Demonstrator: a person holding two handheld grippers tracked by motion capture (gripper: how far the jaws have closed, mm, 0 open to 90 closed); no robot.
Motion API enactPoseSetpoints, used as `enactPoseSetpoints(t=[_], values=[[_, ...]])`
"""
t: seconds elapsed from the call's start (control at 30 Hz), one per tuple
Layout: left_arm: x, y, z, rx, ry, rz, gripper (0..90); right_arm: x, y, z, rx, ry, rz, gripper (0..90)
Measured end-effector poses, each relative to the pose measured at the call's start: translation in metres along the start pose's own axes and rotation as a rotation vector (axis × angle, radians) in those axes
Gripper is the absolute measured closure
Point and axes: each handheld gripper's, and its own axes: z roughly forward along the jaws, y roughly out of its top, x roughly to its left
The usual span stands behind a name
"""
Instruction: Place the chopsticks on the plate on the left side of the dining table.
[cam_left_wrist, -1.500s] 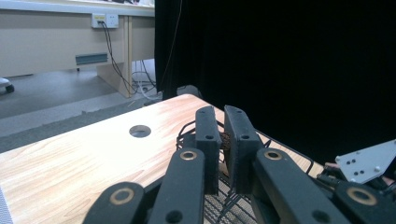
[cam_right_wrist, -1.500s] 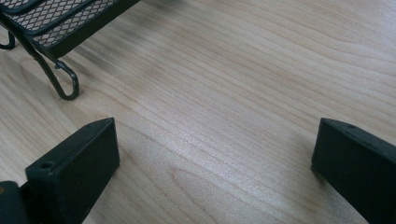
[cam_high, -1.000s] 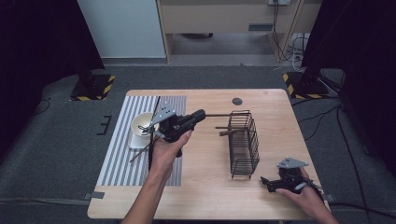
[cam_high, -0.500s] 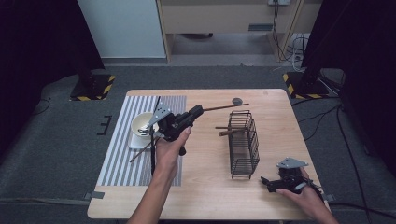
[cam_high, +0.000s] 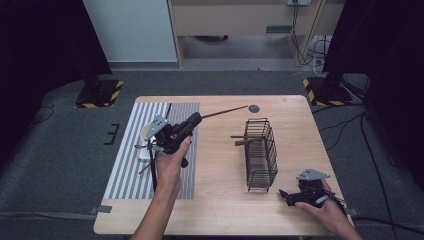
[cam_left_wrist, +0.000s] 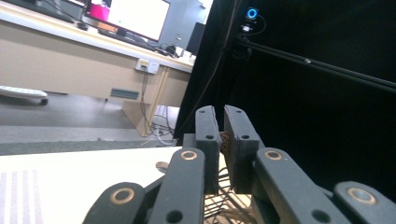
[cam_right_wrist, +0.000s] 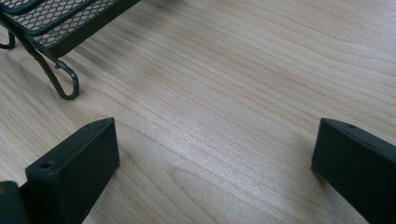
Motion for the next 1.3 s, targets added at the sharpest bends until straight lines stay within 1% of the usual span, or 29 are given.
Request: enactPoseSetpoints(t=[0.13, 0.27, 0.53, 0.87, 0.97, 1.1, 1.3], values=[[0.007, -0.003, -0.007, 0.001, 0.025, 0.004, 84.4, 0.0, 0.0, 0.0, 0.0, 0.0, 0.0, 0.6], [0.016, -0.006, -0.014, -0.001, 0.052, -0.008, 84.4, 0.0, 0.0, 0.0, 0.0, 0.0, 0.002, 0.6], [0.03, -0.014, -0.028, 0.01, 0.097, -0.002, 84.4, 0.0, 0.0, 0.0, 0.0, 0.0, 0.0, 0.6], [0.046, -0.031, -0.044, 0.023, 0.138, -0.02, 84.4, 0.0, 0.0, 0.0, 0.001, 0.0, 0.001, 0.5], [0.051, -0.036, -0.048, 0.022, 0.147, -0.034, 84.4, -0.001, 0.0, 0.0, 0.002, 0.004, -0.004, 0.3], [0.058, -0.044, -0.053, 0.04, 0.169, -0.04, 84.4, -0.001, 0.001, 0.001, 0.004, 0.006, -0.001, 0.2], [0.065, -0.05, -0.064, 0.051, 0.193, -0.034, 84.4, -0.001, 0.001, 0.001, 0.004, 0.005, -0.001, 0.3]])
